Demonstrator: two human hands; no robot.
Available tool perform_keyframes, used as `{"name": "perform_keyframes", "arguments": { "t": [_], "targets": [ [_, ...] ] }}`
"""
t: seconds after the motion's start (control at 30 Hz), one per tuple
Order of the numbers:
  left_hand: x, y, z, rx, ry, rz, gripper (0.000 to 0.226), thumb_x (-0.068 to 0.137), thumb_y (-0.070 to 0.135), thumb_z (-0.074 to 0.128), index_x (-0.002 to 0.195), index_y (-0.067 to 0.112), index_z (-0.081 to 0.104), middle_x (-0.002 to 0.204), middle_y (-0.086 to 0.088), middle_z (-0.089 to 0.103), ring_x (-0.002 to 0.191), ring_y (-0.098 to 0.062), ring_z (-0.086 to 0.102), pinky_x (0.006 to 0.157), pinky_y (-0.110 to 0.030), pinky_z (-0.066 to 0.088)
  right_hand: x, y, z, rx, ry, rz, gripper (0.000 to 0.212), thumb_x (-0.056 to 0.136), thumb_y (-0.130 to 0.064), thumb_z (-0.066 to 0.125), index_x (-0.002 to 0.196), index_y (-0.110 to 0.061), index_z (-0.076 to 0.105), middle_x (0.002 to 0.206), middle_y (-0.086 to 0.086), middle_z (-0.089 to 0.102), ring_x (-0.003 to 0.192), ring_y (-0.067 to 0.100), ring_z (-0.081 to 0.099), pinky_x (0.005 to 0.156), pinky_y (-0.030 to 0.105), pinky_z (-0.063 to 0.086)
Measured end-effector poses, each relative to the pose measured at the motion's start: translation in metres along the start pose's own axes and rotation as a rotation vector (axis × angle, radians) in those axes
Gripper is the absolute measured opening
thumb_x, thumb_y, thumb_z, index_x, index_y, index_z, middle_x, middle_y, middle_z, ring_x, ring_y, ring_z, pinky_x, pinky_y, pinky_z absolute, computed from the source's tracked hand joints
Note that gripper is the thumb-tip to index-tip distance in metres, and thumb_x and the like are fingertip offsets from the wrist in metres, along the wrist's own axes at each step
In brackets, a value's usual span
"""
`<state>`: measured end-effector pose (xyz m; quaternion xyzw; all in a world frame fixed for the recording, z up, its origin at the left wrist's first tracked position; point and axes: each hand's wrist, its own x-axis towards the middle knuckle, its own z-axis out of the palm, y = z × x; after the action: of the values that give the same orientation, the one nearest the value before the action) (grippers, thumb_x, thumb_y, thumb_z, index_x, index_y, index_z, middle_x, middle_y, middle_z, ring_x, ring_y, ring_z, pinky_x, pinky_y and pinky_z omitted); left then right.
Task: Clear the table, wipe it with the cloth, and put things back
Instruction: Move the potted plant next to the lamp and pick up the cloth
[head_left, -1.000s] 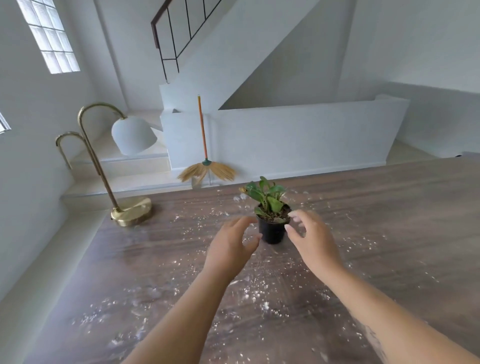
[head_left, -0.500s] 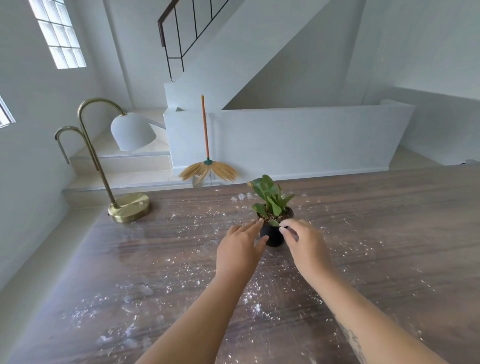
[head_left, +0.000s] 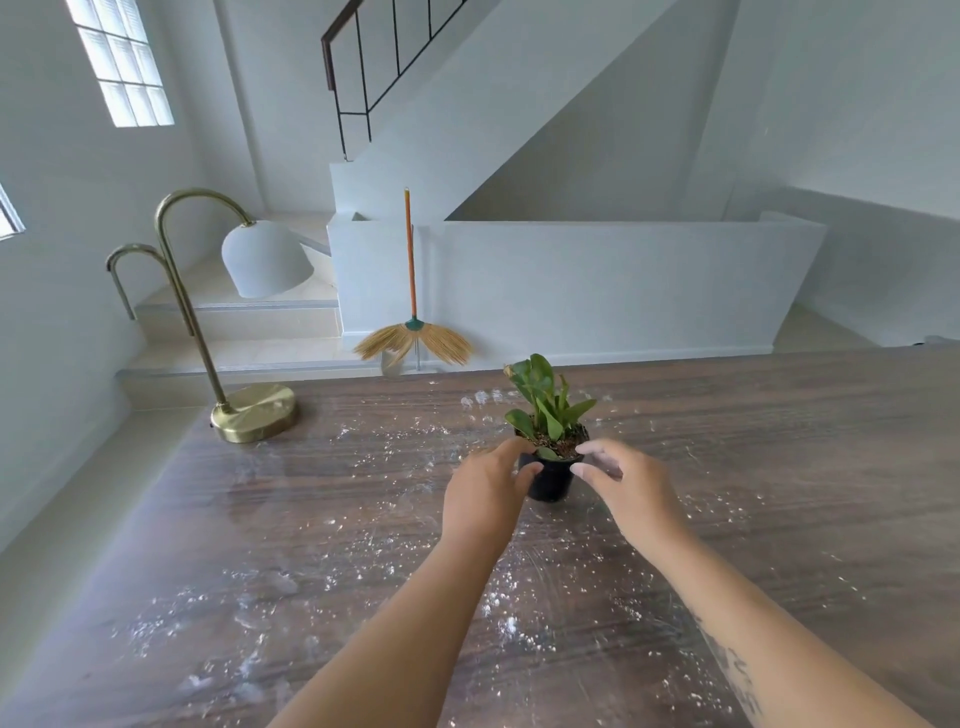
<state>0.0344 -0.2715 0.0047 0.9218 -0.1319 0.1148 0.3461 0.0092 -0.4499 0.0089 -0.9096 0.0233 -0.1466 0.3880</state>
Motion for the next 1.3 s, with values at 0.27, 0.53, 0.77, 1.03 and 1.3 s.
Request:
{"name": "perform_keyframes", "arguments": {
  "t": [0.27, 0.53, 0.77, 1.03, 1.3],
  "targets": [
    [0.004, -0.005, -0.013, 0.063, -0.035, -0.010, 0.019, 0.096, 0.035, 0.050, 0.110, 0.025, 0.058, 0.065, -0.001, 0.059, 0.060, -0.025, 0.055, 0.051, -0.031, 0.042, 0.004, -0.010, 0.010, -0.070, 0.070, -0.074, 0.004, 0.085, -0.032, 0.069, 0.082, -0.033, 0.068, 0.076, -0.006, 0.072, 0.062, 0.020, 0.064, 0.062, 0.038, 0.053],
    [0.003, -0.051, -0.072, 0.094, 0.064, -0.040, 0.020, 0.094, 0.034, 0.052, 0.111, 0.029, 0.061, 0.066, -0.001, 0.059, 0.061, -0.026, 0.055, 0.054, -0.033, 0.044, 0.020, -0.064, 0.057, -0.025, -0.021, -0.180, 0.004, 0.089, -0.032, 0.064, 0.086, -0.032, 0.067, 0.072, -0.011, 0.070, 0.053, 0.014, 0.058, 0.048, 0.030, 0.045],
    [-0.013, -0.125, -0.140, 0.163, 0.192, -0.109, 0.021, 0.093, 0.036, 0.055, 0.111, 0.031, 0.063, 0.081, 0.000, 0.070, 0.065, -0.021, 0.058, 0.060, -0.032, 0.047, 0.026, -0.139, 0.132, 0.066, -0.094, -0.311, 0.005, 0.087, -0.025, 0.068, 0.087, -0.021, 0.071, 0.073, -0.001, 0.072, 0.050, 0.013, 0.056, 0.047, 0.027, 0.041],
    [-0.031, -0.195, -0.200, 0.230, 0.304, -0.196, 0.017, 0.091, 0.034, 0.059, 0.106, 0.027, 0.065, 0.088, -0.005, 0.071, 0.075, -0.029, 0.062, 0.060, -0.031, 0.038, 0.030, -0.207, 0.210, 0.099, -0.196, -0.353, 0.006, 0.087, -0.024, 0.068, 0.090, -0.019, 0.069, 0.079, 0.000, 0.072, 0.069, 0.018, 0.064, 0.059, 0.030, 0.049],
    [-0.029, -0.245, -0.223, 0.157, 0.352, -0.301, 0.007, 0.087, 0.036, 0.064, 0.093, 0.032, 0.064, 0.089, 0.001, 0.072, 0.083, -0.027, 0.063, 0.071, -0.041, 0.052, 0.040, -0.241, 0.257, 0.079, -0.276, -0.340, 0.009, 0.086, -0.026, 0.068, 0.093, -0.020, 0.067, 0.076, 0.000, 0.066, 0.066, 0.015, 0.057, 0.051, 0.020, 0.033]
  ]
}}
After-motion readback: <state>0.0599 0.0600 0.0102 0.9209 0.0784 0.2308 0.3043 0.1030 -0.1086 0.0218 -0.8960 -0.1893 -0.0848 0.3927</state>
